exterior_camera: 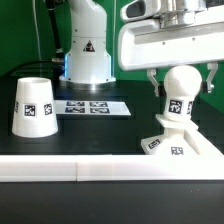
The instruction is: Assemble lamp
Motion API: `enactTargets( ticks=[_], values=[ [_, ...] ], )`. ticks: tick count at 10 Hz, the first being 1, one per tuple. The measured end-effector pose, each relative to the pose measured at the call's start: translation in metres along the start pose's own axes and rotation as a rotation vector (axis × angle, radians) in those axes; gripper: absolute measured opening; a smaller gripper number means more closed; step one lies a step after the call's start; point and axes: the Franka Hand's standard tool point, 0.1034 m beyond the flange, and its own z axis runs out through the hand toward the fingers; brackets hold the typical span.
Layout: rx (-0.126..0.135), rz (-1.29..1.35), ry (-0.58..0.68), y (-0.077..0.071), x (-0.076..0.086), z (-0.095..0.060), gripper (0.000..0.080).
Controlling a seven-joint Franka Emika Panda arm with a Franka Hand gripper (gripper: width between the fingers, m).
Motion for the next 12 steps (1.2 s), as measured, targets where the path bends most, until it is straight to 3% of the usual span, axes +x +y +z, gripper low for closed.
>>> enactTargets(
  ticks=[4, 8, 10, 11, 12],
  values=[
    [0.035, 0.342, -0.046, 0.0104, 0.0120, 0.0006, 0.0577],
    [0.036, 0.630, -0.060, 0.0068, 0.0067, 0.0023, 0.0577],
    [0.037, 0.616, -0.061, 0.0066, 0.0063, 0.0023, 0.0577],
    [0.036, 0.560, -0.062, 0.0059, 0.0059, 0.0018, 0.0672],
    [0.039, 0.502, -0.063, 0.0039, 0.0057, -0.0002, 0.0691]
  ],
)
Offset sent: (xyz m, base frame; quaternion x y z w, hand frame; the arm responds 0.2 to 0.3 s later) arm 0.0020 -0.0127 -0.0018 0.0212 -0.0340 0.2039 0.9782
